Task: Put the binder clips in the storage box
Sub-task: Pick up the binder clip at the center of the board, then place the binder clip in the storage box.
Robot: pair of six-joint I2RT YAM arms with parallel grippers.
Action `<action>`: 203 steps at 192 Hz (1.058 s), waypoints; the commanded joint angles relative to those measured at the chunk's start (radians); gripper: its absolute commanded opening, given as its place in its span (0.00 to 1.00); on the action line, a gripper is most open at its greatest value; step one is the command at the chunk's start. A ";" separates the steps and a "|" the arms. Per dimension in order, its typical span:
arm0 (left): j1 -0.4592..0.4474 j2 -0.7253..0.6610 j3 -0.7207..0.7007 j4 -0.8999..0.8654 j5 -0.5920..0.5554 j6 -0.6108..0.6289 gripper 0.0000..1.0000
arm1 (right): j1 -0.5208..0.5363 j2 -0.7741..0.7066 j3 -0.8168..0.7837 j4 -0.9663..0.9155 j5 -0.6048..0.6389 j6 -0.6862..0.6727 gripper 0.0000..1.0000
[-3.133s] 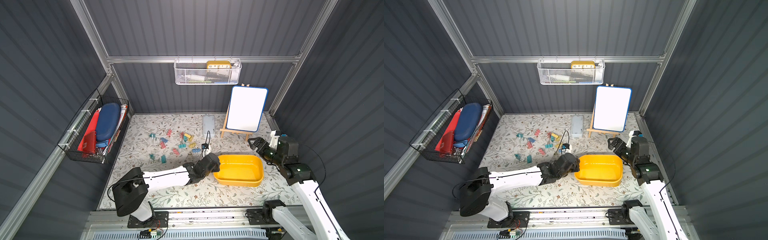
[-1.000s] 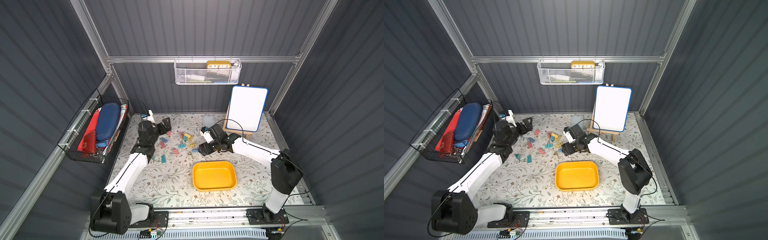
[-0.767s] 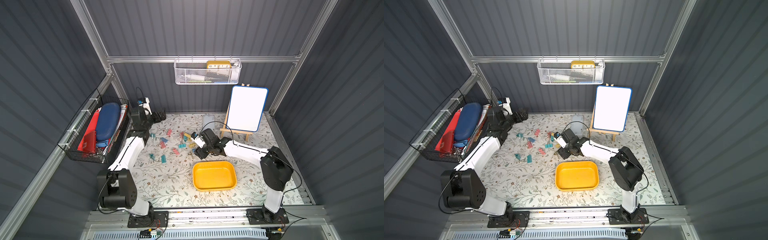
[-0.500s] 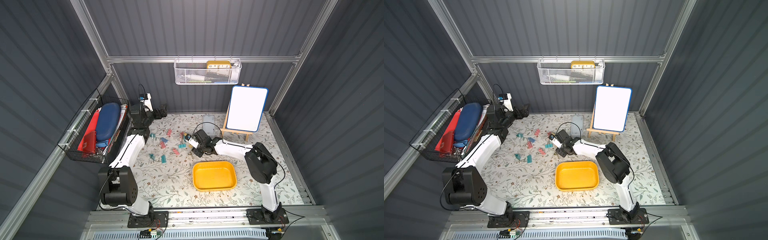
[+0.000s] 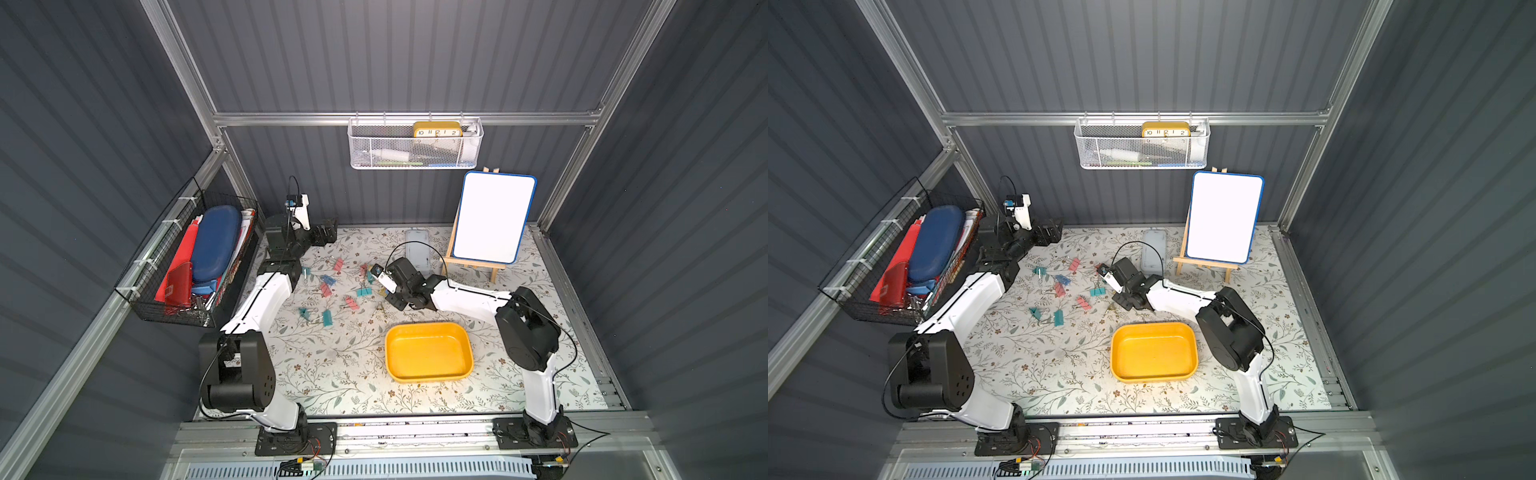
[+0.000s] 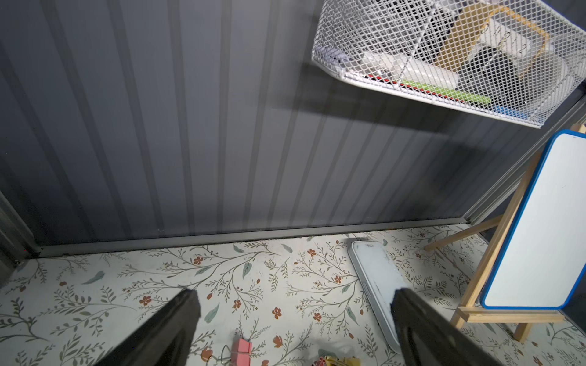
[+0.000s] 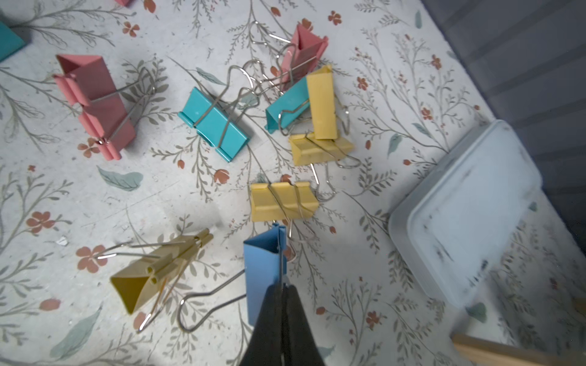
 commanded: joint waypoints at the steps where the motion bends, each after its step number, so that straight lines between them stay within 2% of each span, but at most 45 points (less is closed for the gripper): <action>1: 0.000 -0.046 -0.015 0.021 0.035 0.051 0.99 | 0.003 -0.114 -0.070 0.065 0.135 0.080 0.00; 18: 0.000 -0.057 -0.019 0.018 0.044 0.065 0.99 | 0.003 -0.216 -0.102 0.021 0.206 0.198 0.00; 28: 0.000 -0.062 -0.022 0.021 0.048 0.070 0.99 | 0.004 -0.291 -0.106 -0.067 0.207 0.322 0.00; 44: 0.000 -0.058 -0.020 0.020 0.044 0.074 0.99 | 0.004 -0.446 -0.132 -0.219 0.125 0.625 0.00; 56: 0.000 -0.053 -0.013 0.020 0.028 0.073 0.99 | 0.012 -0.560 -0.208 -0.244 0.038 0.815 0.00; 72: 0.000 -0.048 -0.003 0.022 0.025 0.063 0.99 | 0.074 -0.715 -0.346 -0.247 0.038 1.054 0.00; 97: -0.003 -0.059 -0.009 0.025 0.036 0.049 0.99 | 0.186 -0.839 -0.462 -0.331 0.087 1.286 0.00; 128: -0.013 -0.047 0.005 0.001 0.049 0.064 0.99 | 0.261 -0.796 -0.531 -0.312 0.037 1.378 0.00; 145: -0.040 -0.039 0.016 -0.022 0.045 0.092 0.99 | 0.273 -0.692 -0.531 -0.286 -0.009 1.384 0.00; 174: -0.104 -0.019 0.029 -0.061 -0.040 0.129 0.99 | 0.275 -0.552 -0.518 -0.186 -0.084 1.405 0.00; 203: -0.124 -0.023 0.028 -0.069 -0.052 0.134 0.99 | 0.275 -0.472 -0.522 -0.069 -0.081 1.373 0.00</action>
